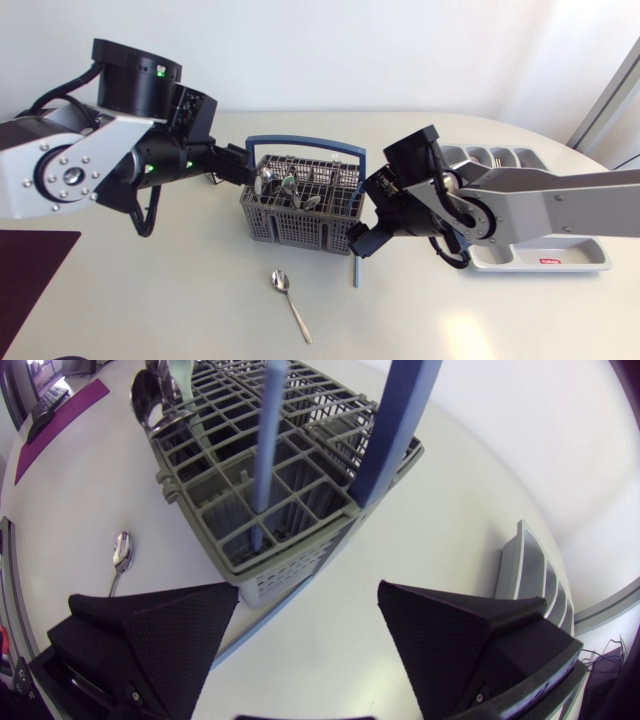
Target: Transfer all utensils from the basket to the drawer tray.
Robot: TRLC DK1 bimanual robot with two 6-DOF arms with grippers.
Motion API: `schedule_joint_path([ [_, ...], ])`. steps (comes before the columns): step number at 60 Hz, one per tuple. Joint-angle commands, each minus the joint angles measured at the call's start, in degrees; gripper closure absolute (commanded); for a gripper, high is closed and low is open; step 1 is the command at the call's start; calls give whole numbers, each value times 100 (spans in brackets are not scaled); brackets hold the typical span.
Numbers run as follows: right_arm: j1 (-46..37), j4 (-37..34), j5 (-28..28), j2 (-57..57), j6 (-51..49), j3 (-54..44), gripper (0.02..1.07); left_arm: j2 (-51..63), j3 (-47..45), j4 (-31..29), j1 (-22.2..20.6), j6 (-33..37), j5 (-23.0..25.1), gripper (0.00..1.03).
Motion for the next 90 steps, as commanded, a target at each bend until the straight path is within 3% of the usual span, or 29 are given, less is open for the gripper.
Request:
schedule_joint_path([
  [1, -204, 154, 107, 133, 106, 182, 7, -248, -318, -115, 33, 243, 95, 27],
  [13, -476, 303, 80, 177, 27, 269, 7, -582, -696, -186, 77, 481, 201, 24],
  [26, 737, -1323, -210, -394, 590, 542, 7, -652, -951, -115, 261, 683, 324, 21],
  [36, 1044, -2422, -983, 142, 1003, 1342, 7, -388, -1047, 113, 349, 727, 526, 20],
  [48, 1194, -3160, -1756, 942, 1064, 2036, 7, -265, -1100, 175, 481, 736, 543, 20],
  [77, 1923, -3898, -1765, 2488, 1574, 3064, 8, -512, -1443, 456, 1131, 727, 939, 20],
  [85, 2099, -4056, -1458, 2831, 1767, 3442, 16, -512, -1504, 544, 1228, 727, 1027, 20],
  [90, 2169, -4118, -1150, 3130, 1899, 3574, 16, -503, -1531, 561, 1281, 727, 1088, 20],
])
